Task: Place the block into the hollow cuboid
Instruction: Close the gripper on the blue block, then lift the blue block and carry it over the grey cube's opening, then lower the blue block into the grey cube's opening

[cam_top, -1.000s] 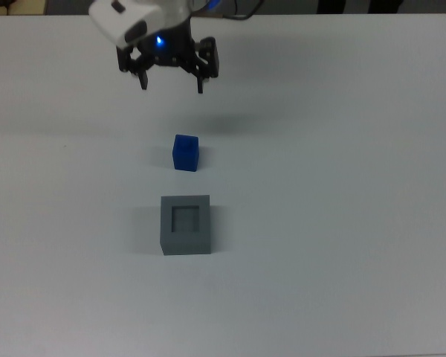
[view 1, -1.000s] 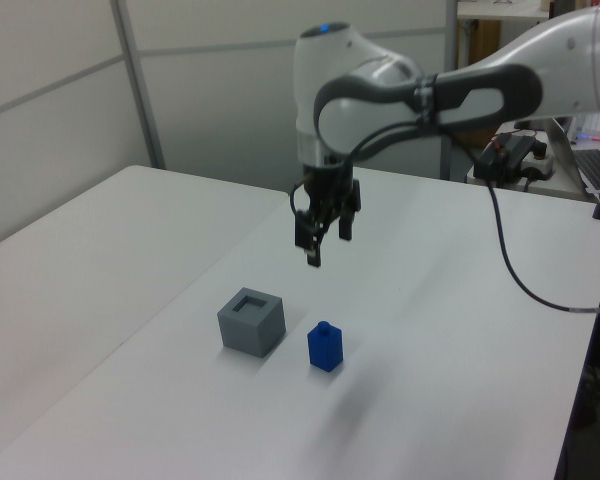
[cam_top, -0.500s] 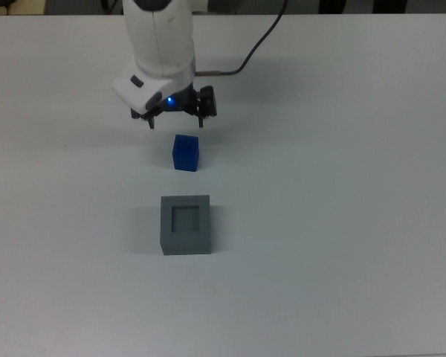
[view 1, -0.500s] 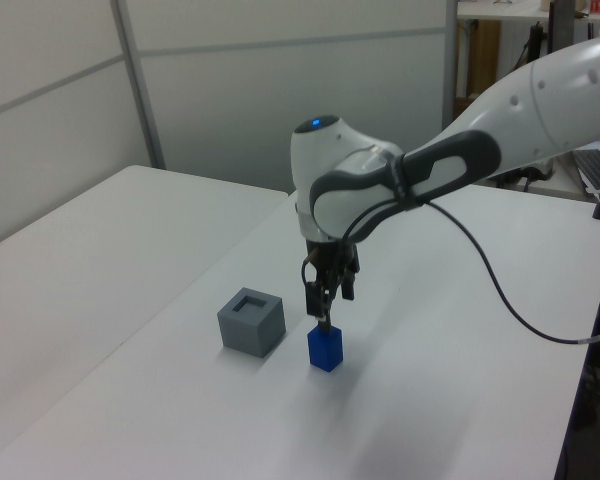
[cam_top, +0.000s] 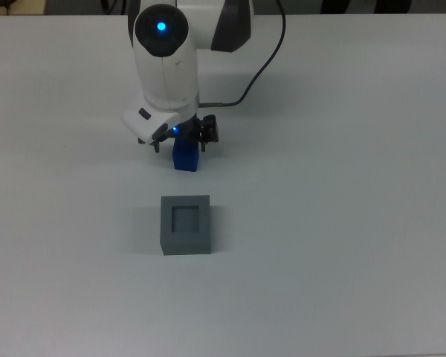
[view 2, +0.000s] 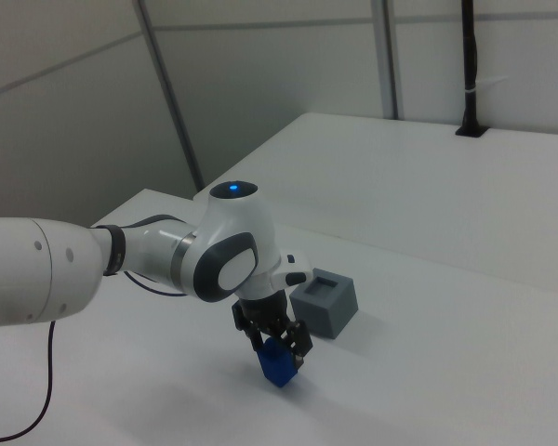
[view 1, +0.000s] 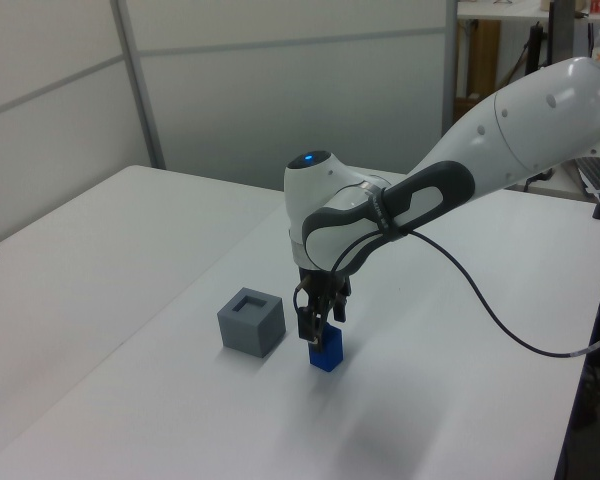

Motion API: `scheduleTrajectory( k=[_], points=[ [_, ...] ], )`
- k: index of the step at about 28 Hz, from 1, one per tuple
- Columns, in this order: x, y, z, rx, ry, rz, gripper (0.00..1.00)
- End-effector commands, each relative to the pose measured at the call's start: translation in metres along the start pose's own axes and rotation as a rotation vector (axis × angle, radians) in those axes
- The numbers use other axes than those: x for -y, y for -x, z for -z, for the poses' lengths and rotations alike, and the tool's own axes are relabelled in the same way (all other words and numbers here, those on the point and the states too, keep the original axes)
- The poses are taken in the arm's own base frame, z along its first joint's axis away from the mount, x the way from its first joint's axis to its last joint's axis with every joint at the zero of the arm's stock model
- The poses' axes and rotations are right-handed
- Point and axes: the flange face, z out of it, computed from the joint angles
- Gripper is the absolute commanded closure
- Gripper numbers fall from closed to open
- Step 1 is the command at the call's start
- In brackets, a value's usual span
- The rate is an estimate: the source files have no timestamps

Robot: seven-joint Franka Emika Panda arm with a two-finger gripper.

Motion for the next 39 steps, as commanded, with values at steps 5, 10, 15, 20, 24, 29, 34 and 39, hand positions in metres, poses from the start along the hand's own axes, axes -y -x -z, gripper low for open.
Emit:
scheduleTrajectory(
  k=[5, 10, 15, 20, 24, 29, 34, 39],
  points=[
    [0.005, -0.003, 0.008, -0.028, -0.005, -0.043, 0.65],
    [0.011, -0.002, 0.017, -0.034, -0.008, -0.054, 0.94],
    [0.012, -0.003, 0.046, -0.039, -0.009, -0.043, 1.0],
    [0.011, -0.025, 0.097, -0.082, -0.006, 0.01, 1.0],
    [0.01, -0.041, 0.122, -0.143, 0.003, 0.097, 1.0],
    [0.004, -0.057, 0.126, -0.175, 0.013, 0.121, 1.0],
    [0.005, -0.082, 0.118, -0.223, 0.016, 0.134, 1.0],
    [0.005, -0.093, 0.111, -0.295, 0.016, 0.117, 1.0]
  ],
)
